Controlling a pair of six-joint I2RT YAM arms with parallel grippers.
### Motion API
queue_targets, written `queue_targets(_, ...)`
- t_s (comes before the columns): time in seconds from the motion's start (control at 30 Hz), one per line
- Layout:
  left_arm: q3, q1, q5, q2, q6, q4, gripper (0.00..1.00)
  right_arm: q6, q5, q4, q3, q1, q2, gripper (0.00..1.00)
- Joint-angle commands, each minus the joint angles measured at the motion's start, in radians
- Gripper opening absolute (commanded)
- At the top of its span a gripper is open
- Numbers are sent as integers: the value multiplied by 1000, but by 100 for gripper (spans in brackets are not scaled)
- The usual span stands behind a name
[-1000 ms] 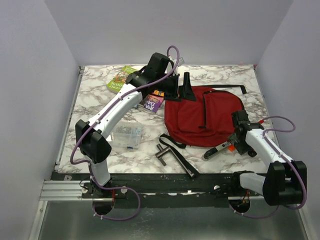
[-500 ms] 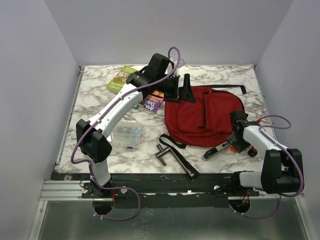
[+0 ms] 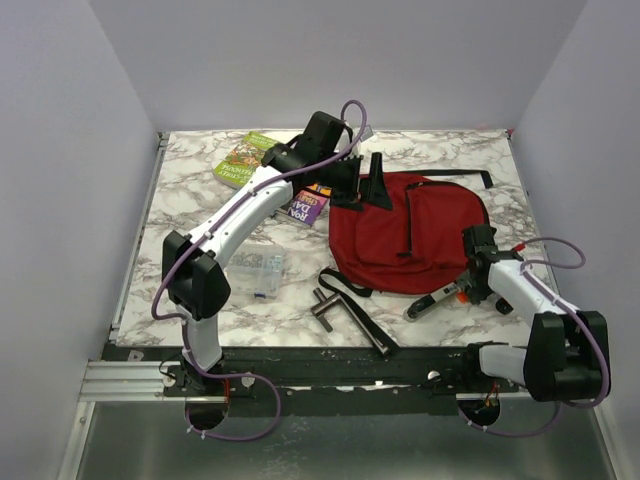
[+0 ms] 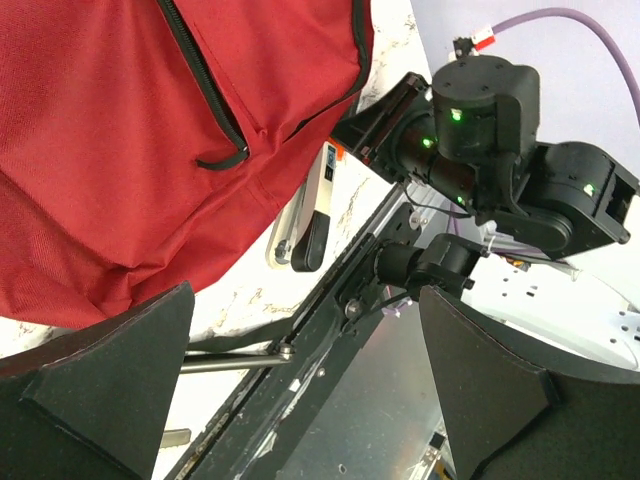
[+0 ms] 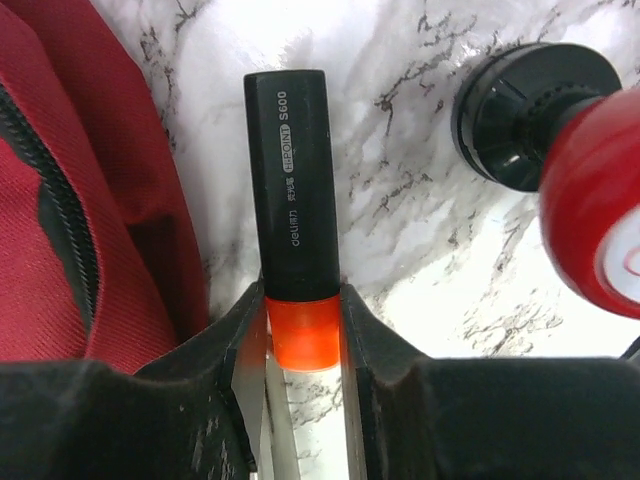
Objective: Pack the student bag
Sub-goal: Pick up the stationery from the center of the board, then place the stationery in the student bag.
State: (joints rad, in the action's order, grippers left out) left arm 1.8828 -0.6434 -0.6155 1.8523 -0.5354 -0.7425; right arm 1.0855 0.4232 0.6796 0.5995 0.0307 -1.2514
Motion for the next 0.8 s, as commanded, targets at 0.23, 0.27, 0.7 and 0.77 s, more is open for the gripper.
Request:
queue_targets(0.23,-4,1,50,106,17,-1,92,24,-18,97,-1,-5,235,13)
queue_targets(0.27,-1,-1,59,118,16,-1,89,20,-17,109,14,-6,255,9)
queue_targets(0.7,149,-122,253,360,-62,-1,56,-364,-358,-178,49,-6,425,1)
queue_targets(0.77,193,-127,265,402,-83,-1,53,-414,-441,-218,52,-6,396,1)
